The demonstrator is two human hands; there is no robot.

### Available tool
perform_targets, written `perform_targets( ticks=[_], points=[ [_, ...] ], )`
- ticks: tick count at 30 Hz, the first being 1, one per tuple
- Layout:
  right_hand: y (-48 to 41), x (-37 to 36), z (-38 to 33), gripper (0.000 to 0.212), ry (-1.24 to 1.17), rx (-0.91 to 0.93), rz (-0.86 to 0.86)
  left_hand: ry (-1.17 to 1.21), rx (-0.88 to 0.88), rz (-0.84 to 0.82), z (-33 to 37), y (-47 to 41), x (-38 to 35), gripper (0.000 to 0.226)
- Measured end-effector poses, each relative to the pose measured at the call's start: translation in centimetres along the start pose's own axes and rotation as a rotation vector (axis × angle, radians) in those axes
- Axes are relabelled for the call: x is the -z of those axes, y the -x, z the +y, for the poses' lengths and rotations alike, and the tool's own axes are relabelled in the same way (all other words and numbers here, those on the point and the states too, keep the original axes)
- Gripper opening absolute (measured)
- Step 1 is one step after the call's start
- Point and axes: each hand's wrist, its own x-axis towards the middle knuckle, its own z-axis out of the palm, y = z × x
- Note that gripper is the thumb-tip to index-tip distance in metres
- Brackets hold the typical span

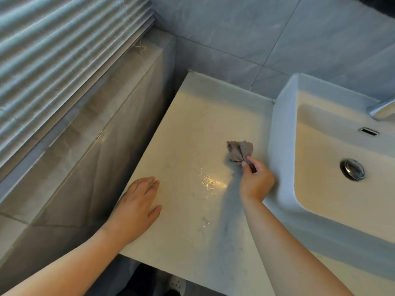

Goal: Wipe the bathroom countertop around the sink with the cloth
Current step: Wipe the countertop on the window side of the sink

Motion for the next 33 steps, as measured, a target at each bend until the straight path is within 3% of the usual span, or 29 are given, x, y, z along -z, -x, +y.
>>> perform_targets(
  ticks=[7,18,23,28,33],
  points=[
    [1.6,-2.4,0.7,0.024,0.049,0.047,-0.017,0.009,-0.015,-0.007,-0.7,0.0,-0.1,0.066],
    [10.1,-3.4,0.3,0.026,0.007,0.203,-0.209,0.086,-0.063,0.0,-1.9,-0.1,-0.3,0.074],
    [9.8,-2.4,-1.3,0.027,-0.12,0.046,-0.321,0.089,-0.067,0.013,-2.2,-0.1,0.0,0.063],
    [3.2,-2.5,-3.5,0.023,-0.173,0.121,-0.132,0.082,-0.057,0.008,-2.2,0.0,-0.1,0.06],
    [-0.7,-6.0,-3.4,0.02,-0.055,0.102,-0.126,0.088,-0.059,0.03,-2.3,0.0,-0.3,0.059]
  ],
)
